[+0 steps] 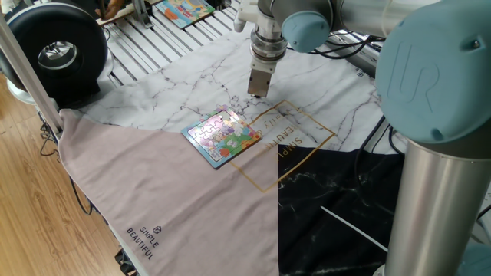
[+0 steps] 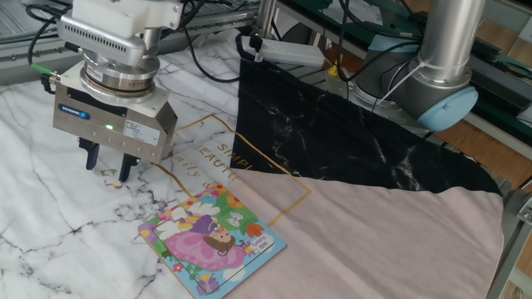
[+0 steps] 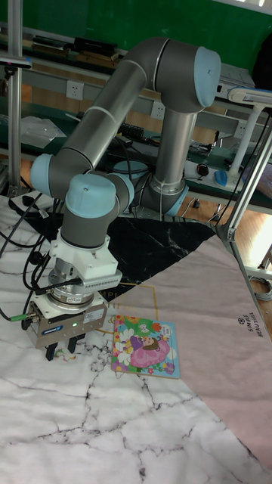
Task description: Assemble one piece of a puzzle
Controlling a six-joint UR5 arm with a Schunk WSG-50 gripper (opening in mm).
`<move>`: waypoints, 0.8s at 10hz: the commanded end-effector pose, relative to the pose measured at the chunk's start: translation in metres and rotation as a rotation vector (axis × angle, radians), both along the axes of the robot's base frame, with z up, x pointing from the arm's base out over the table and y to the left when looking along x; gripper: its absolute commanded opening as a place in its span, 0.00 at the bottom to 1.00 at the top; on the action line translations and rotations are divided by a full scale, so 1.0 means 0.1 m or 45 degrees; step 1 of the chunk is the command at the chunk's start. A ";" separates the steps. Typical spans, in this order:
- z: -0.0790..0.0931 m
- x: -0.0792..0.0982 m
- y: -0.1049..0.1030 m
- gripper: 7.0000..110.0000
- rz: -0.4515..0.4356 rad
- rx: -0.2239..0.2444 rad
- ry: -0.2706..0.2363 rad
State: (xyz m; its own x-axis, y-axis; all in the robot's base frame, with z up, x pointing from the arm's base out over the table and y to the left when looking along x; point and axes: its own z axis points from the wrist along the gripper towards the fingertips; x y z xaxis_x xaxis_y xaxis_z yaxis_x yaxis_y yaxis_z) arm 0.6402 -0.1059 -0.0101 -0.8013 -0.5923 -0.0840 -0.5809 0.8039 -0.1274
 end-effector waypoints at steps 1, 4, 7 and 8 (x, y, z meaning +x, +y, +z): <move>0.01 0.01 0.00 0.36 -0.013 0.013 -0.005; 0.02 0.01 0.03 0.36 -0.007 0.028 -0.002; 0.05 -0.01 0.04 0.36 -0.002 0.027 0.004; 0.06 0.00 0.03 0.36 -0.002 0.025 0.004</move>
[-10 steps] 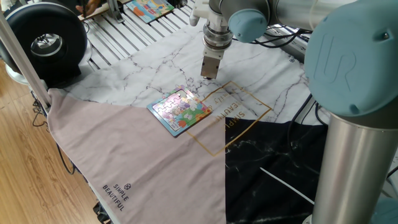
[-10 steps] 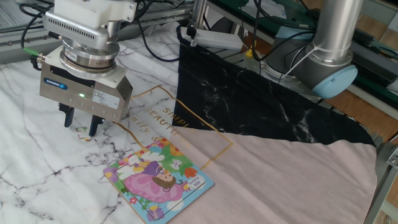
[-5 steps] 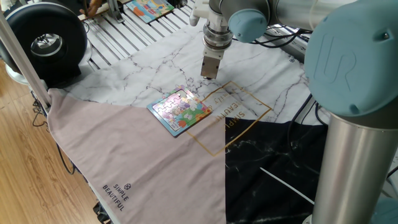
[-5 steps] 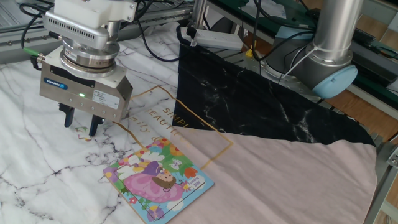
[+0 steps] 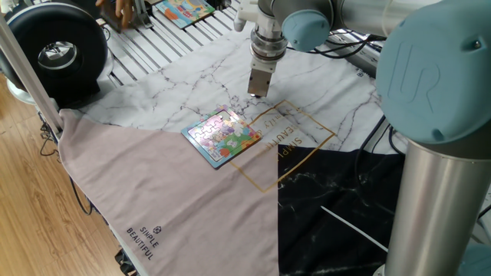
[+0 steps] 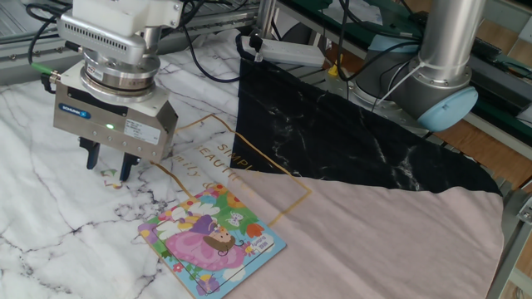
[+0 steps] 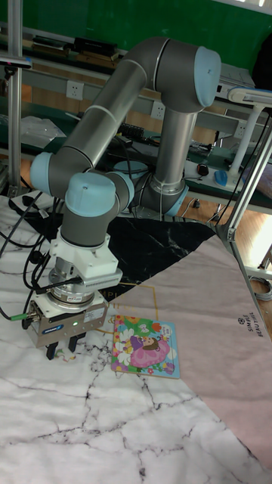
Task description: Assemble one piece of a puzzle
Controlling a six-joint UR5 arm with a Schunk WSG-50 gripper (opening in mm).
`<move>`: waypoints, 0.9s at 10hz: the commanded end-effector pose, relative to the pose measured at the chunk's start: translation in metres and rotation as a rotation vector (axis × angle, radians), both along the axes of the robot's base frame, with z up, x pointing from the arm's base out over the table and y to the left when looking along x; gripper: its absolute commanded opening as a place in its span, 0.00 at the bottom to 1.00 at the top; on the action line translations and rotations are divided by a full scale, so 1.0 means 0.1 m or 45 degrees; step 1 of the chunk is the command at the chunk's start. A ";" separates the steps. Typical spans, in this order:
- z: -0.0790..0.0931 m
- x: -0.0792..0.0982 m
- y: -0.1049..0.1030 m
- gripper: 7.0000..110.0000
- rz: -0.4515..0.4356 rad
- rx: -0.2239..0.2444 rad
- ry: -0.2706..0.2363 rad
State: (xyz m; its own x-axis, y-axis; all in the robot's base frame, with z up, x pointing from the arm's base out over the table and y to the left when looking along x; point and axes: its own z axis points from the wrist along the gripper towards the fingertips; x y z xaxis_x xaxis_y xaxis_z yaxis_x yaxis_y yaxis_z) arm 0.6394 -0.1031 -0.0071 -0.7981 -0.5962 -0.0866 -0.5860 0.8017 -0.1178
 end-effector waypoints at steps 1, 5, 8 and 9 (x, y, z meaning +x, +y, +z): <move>0.03 0.01 0.01 0.36 -0.009 0.015 -0.001; 0.04 0.00 0.02 0.36 -0.004 0.012 0.007; 0.06 -0.01 0.03 0.36 -0.002 0.012 0.015; 0.06 0.00 0.04 0.36 -0.002 0.010 0.017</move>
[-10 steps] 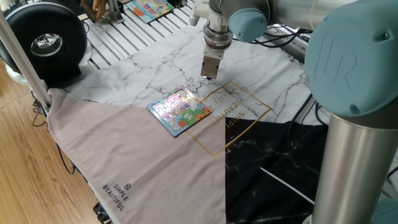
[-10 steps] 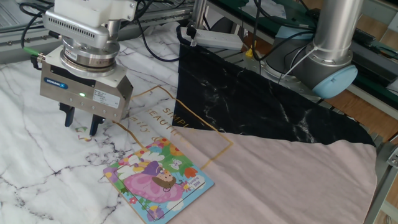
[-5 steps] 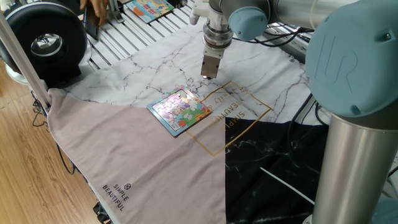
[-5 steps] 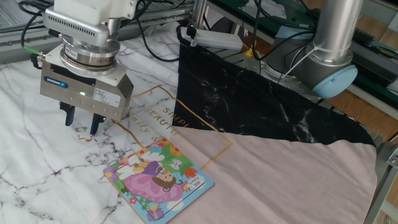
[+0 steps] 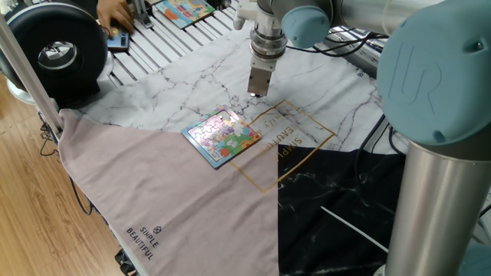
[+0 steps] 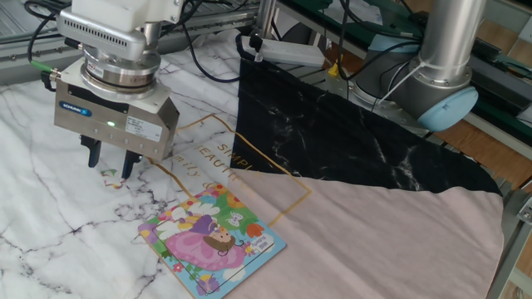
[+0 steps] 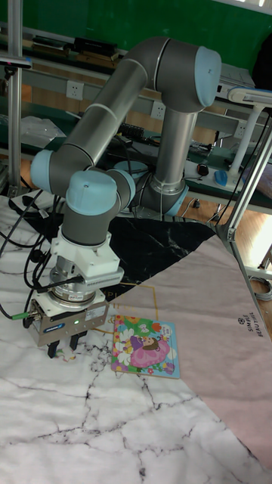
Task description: Assemble one piece of a puzzle
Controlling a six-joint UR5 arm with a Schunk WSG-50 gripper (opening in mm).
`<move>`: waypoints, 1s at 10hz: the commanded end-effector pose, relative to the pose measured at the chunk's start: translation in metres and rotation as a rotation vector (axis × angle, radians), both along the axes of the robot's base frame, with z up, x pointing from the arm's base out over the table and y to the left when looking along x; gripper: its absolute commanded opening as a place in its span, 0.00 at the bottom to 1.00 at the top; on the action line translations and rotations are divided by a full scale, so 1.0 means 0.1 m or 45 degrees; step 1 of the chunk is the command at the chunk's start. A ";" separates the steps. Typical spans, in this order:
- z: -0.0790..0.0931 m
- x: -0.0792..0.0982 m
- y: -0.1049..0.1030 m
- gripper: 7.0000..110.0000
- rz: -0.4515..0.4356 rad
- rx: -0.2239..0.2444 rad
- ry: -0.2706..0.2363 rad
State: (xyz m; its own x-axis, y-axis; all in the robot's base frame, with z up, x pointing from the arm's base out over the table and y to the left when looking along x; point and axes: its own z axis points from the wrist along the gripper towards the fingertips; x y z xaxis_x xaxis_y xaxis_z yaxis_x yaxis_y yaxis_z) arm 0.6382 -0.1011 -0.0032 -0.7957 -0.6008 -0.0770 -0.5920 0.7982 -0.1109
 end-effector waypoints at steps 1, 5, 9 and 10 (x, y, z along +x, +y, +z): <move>0.03 0.03 0.05 0.36 -0.008 0.014 0.004; 0.20 -0.02 0.18 0.36 -0.022 0.058 0.035; 0.17 -0.13 0.44 0.36 -0.098 0.203 0.019; 0.16 -0.12 0.43 0.36 -0.114 0.232 0.018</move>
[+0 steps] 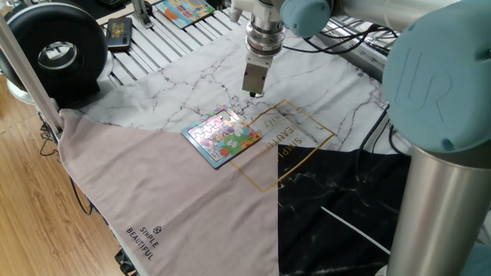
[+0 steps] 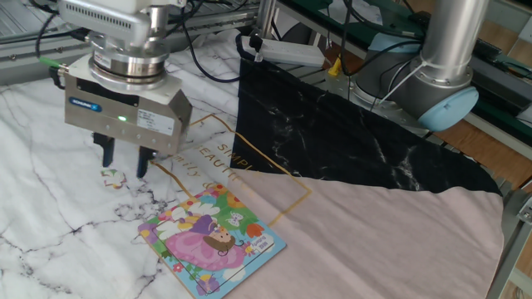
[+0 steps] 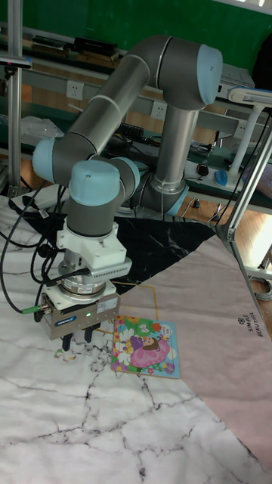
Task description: Assemble one piece of a puzzle
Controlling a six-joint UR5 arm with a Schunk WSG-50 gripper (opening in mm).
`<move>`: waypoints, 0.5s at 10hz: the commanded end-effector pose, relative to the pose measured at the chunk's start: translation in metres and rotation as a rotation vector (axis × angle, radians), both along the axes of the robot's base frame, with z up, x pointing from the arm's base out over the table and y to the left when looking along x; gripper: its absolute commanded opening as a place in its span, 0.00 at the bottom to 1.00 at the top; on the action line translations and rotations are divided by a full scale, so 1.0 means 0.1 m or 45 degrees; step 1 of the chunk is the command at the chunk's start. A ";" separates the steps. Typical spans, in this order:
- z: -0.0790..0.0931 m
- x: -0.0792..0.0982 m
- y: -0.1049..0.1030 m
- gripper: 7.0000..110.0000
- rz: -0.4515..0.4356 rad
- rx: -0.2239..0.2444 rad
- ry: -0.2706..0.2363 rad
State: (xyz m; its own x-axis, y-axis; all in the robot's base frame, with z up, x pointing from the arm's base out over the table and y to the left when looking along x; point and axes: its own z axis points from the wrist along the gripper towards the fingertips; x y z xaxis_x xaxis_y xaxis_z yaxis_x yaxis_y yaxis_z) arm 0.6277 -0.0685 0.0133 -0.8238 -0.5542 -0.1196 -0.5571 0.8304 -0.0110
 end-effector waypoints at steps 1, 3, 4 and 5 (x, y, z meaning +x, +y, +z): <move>0.01 0.11 -0.06 0.36 0.010 0.055 -0.036; -0.02 0.28 -0.32 0.36 0.100 0.007 -0.058; -0.04 0.28 -0.30 0.36 0.092 0.020 -0.058; -0.04 0.27 -0.26 0.36 0.090 0.042 -0.051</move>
